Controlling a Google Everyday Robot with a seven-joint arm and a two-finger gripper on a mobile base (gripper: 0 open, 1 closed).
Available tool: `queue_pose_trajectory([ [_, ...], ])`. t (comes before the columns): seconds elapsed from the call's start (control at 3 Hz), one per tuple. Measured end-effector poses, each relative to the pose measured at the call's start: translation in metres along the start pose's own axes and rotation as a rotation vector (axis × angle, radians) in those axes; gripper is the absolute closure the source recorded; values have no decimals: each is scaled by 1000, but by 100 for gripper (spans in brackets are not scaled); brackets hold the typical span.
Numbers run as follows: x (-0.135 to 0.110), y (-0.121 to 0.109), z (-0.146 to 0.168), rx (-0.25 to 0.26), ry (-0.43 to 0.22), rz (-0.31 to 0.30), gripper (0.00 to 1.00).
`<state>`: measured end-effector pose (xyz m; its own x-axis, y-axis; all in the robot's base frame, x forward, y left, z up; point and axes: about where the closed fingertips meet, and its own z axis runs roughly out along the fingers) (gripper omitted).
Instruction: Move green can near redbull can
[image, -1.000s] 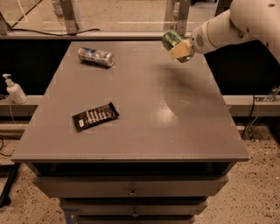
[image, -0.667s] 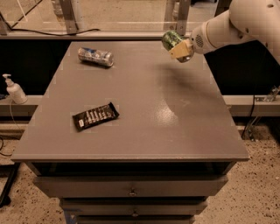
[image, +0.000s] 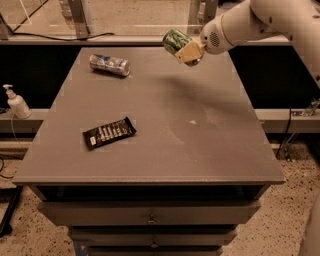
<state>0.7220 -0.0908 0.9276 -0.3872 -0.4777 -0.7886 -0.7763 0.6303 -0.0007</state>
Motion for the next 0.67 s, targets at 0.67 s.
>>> queue_pose_trajectory([
  [0.67, -28, 48, 42, -129, 19, -93, 100],
])
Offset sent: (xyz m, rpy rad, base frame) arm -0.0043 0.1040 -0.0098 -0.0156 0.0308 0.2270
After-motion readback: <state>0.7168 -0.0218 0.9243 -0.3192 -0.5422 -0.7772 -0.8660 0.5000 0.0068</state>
